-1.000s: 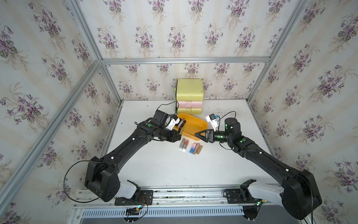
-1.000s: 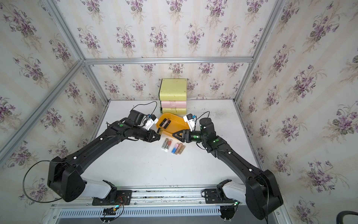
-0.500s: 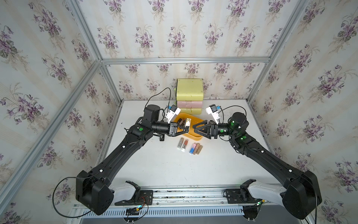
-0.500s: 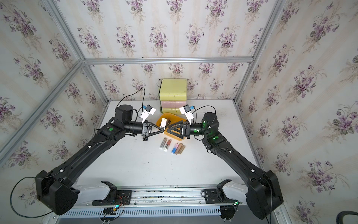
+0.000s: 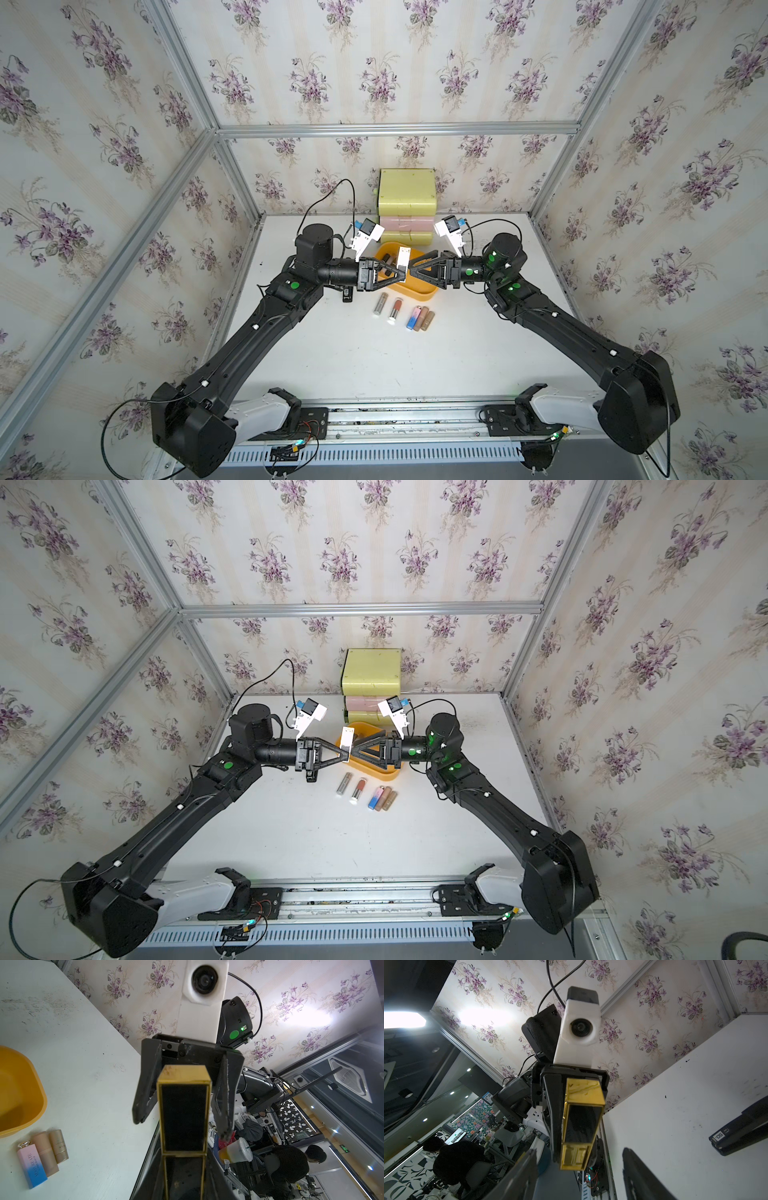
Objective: Put the lipstick into the storage box
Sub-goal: Place the lipstick in the storage box.
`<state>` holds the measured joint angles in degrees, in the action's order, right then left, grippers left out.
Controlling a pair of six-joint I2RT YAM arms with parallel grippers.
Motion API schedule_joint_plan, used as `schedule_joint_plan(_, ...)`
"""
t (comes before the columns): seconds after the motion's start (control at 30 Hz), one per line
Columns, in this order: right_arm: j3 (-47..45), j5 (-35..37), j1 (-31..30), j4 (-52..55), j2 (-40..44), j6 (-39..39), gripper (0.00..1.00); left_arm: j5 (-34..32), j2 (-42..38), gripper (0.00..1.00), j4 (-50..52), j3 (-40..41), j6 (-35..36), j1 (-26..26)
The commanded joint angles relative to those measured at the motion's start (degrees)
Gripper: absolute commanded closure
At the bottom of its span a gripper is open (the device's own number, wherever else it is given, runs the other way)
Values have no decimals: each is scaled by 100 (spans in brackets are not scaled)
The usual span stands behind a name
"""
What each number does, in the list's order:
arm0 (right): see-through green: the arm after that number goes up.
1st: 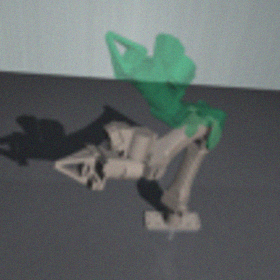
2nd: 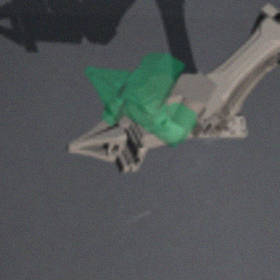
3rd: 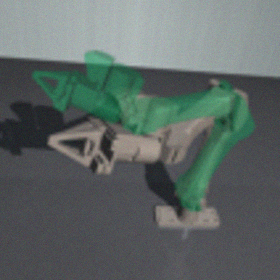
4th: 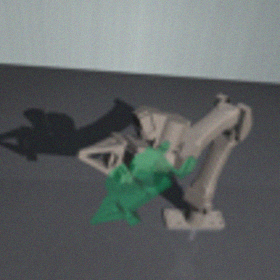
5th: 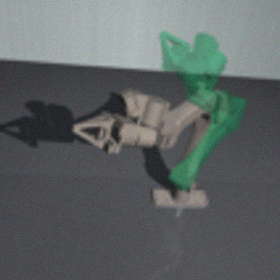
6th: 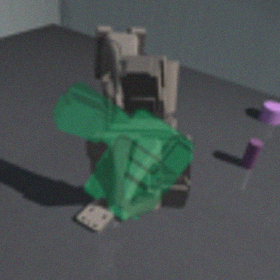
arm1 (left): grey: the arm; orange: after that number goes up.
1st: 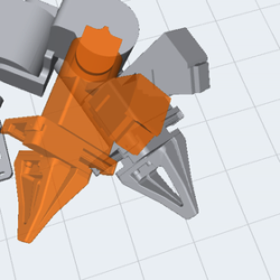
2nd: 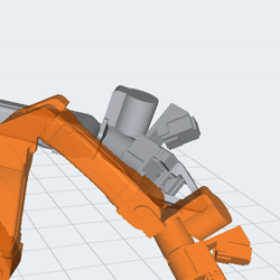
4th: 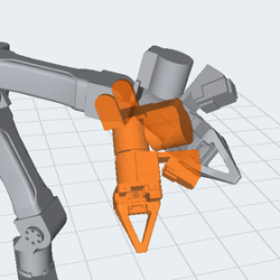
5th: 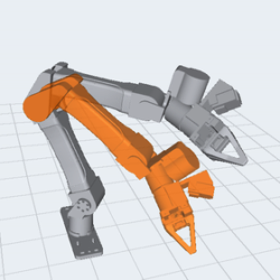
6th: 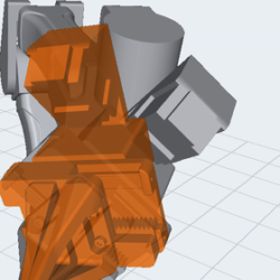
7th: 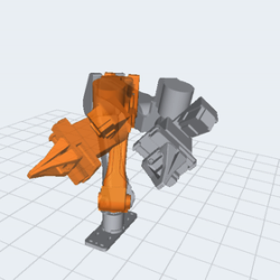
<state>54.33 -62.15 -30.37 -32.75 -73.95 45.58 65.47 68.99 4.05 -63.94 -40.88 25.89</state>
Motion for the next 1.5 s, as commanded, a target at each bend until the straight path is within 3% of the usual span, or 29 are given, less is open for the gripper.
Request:
schedule_joint_plan(0.0, 196, 41, -4, -363, -115, 117, 33, 90, -32, 74, -204, -5, -16, 38)
schedule_joint_plan(0.2, 545, 23, -392, -466, -386, 155, 38, 95, 0, 74, -219, -9, 15, 74)
schedule_joint_plan(0.37, 586, 82, -441, -506, -498, 205, 52, 80, 4, 74, -159, -31, 65, 74)
schedule_joint_plan(0.47, 536, 178, -438, -574, -454, 210, 67, 72, -13, 72, -140, -19, 78, 77)
schedule_joint_plan(0.57, 525, 245, -441, -607, -445, 214, 80, 23, -28, 63, -28, -35, 141, 65)
schedule_joint_plan(0.63, 509, 319, -437, -577, -445, 190, 85, -46, -26, 44, 176, -102, 263, 63)
schedule_joint_plan(0.77, 565, 585, -435, -302, -445, 20, 87, -256, -95, 12, 874, -285, 698, -86)
schedule_joint_plan(0.87, 704, 840, -346, 170, -494, -191, 88, -433, -293, 1, 1368, -285, 954, -366)
schedule_joint_plan(1.0, 884, 1108, -125, 691, -588, -350, 87, -647, -644, 0, 1898, -204, 1237, -864)
schedule_joint_plan(1.13, 1251, 1625, 168, 1863, -790, -814, 87, -1385, -909, 0, 2657, -250, 1721, -1215)
schedule_joint_plan(1.3, 1726, 2469, 367, 3334, -1338, -1170, 86, -3025, -1032, 0, 3585, -233, 2316, -1227)
schedule_joint_plan(1.47, 1967, 2904, 462, 3889, -2039, -1318, 86, -3875, -972, 0, 3981, 122, 2491, -1230)
